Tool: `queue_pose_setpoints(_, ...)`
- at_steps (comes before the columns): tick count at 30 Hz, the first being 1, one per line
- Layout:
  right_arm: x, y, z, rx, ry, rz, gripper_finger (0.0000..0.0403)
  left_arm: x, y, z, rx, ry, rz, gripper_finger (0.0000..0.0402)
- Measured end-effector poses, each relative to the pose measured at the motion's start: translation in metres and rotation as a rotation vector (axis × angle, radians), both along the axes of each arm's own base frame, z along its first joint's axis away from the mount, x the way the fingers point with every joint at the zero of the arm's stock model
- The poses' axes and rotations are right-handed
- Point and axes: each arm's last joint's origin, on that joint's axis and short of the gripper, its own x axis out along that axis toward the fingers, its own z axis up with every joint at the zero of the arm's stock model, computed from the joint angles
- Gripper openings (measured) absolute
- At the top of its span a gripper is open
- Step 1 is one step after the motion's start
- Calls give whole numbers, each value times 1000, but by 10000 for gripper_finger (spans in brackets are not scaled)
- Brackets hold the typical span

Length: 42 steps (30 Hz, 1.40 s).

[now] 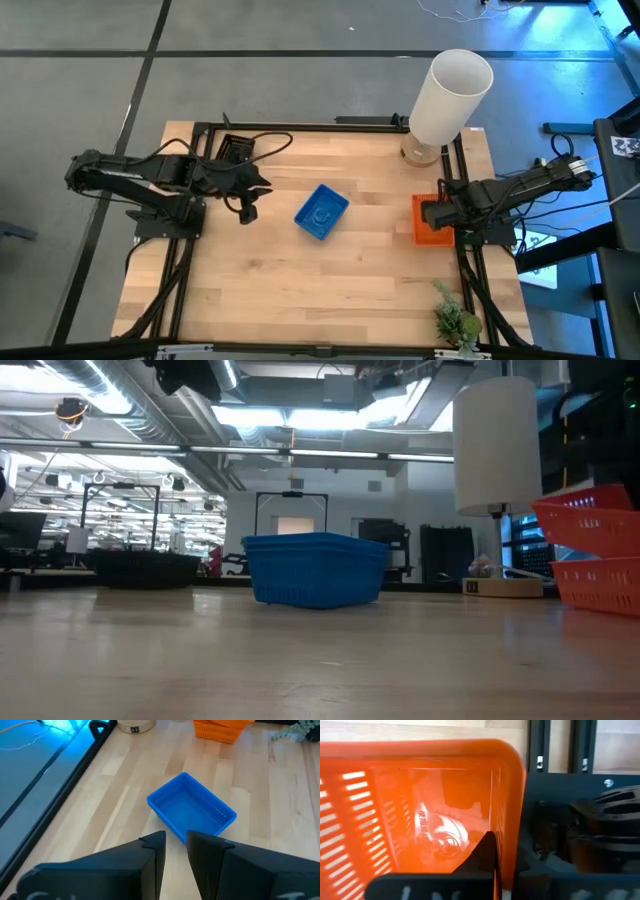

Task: Stack baskets by color
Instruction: Stack the bottom orange bin on the top orange bin

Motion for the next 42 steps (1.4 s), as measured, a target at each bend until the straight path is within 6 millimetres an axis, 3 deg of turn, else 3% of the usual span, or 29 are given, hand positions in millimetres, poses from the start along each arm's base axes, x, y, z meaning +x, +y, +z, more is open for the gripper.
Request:
queue_pose_setpoints(6,1,2,-1,51,12,-7,0,0,3,0,-2,0,13,69)
queue_pose_setpoints(14,18,7,-3,95,-110,-2,0,0,2,0,-1,2,12,69)
queue_pose_setpoints(22,25,9,-10,74,-57,2,0,0,2,0,0,3,11,69)
queue_pose_setpoints(33,14,5,23,8,58,-9,0,0,2,0,1,3,11,69)
queue_pose_setpoints(42,6,3,-5,-3,146,-63,0,0,2,0,1,3,11,69)
